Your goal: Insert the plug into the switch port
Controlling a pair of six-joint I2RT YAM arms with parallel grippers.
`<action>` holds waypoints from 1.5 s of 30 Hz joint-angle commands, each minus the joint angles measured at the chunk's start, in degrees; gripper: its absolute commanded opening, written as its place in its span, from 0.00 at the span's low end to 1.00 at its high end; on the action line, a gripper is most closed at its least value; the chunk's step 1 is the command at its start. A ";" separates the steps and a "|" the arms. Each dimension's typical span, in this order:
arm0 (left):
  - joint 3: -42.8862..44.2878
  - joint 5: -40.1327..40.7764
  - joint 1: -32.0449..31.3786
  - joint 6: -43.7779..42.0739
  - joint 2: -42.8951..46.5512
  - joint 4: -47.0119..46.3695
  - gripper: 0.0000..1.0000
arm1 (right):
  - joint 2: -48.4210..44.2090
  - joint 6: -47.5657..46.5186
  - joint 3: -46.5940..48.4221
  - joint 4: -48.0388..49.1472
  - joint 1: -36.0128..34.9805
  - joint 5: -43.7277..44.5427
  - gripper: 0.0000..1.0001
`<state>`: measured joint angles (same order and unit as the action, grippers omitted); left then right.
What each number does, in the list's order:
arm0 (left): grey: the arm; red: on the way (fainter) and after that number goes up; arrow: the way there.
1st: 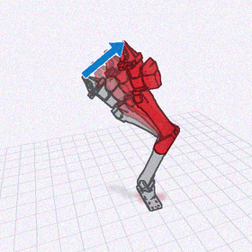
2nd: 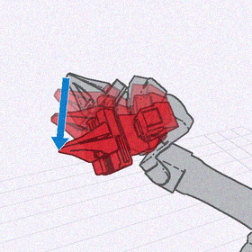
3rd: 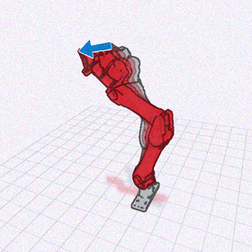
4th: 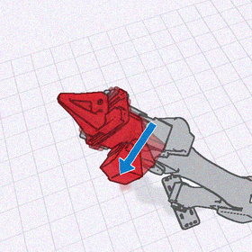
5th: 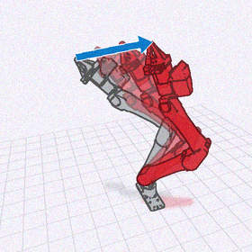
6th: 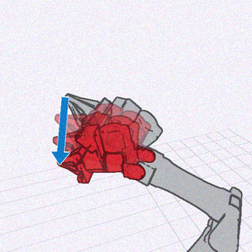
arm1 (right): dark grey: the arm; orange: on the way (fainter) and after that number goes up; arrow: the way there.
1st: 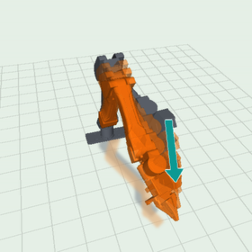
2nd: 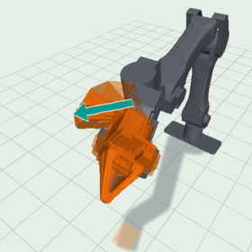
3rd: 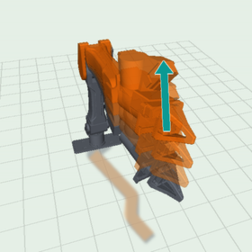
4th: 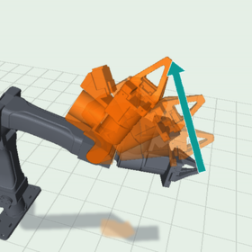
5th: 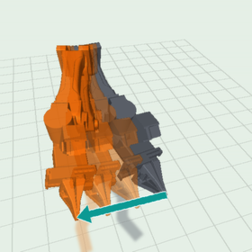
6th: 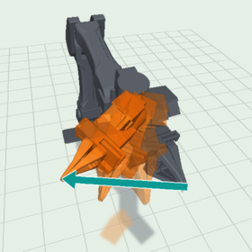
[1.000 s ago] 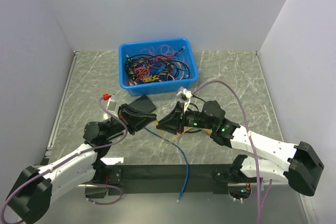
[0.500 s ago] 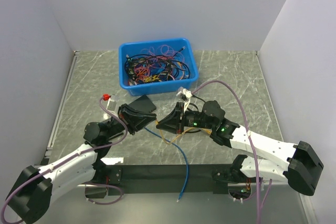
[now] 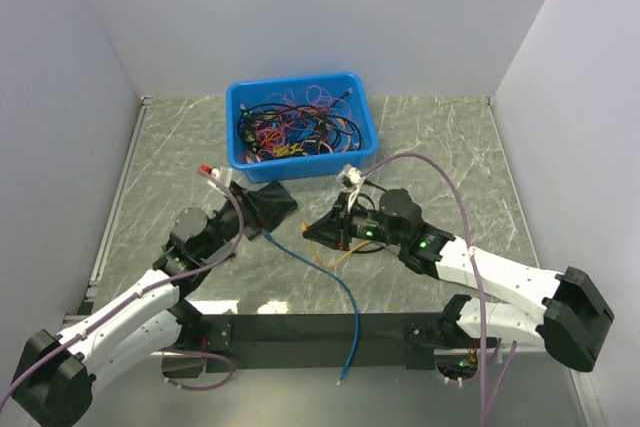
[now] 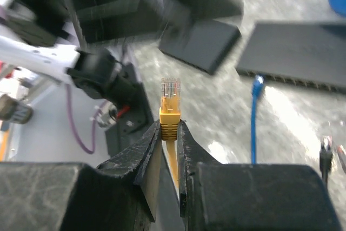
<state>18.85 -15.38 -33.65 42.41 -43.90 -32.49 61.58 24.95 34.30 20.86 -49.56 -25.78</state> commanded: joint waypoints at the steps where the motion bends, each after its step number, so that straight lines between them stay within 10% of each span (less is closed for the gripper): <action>1: 5.31 18.07 1.57 -5.32 -1.53 17.26 0.66 | 4.23 -2.71 4.01 -4.85 0.08 4.68 0.00; 6: 9.18 25.75 7.62 -2.16 -6.98 25.62 0.72 | 14.69 -3.24 9.97 -11.01 -0.53 9.42 0.00; 17: 12.79 15.92 23.45 1.79 -24.91 21.09 0.66 | 34.28 -8.07 26.42 -29.64 -8.17 30.43 0.00; 45: 11.03 11.34 25.39 4.61 -39.86 13.94 0.52 | 51.44 -10.89 42.42 -39.76 -10.64 34.57 0.00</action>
<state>31.05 -1.80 -8.38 45.91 -85.36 -16.97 112.40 15.00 74.00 -18.28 -59.66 8.64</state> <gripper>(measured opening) 0.527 0.206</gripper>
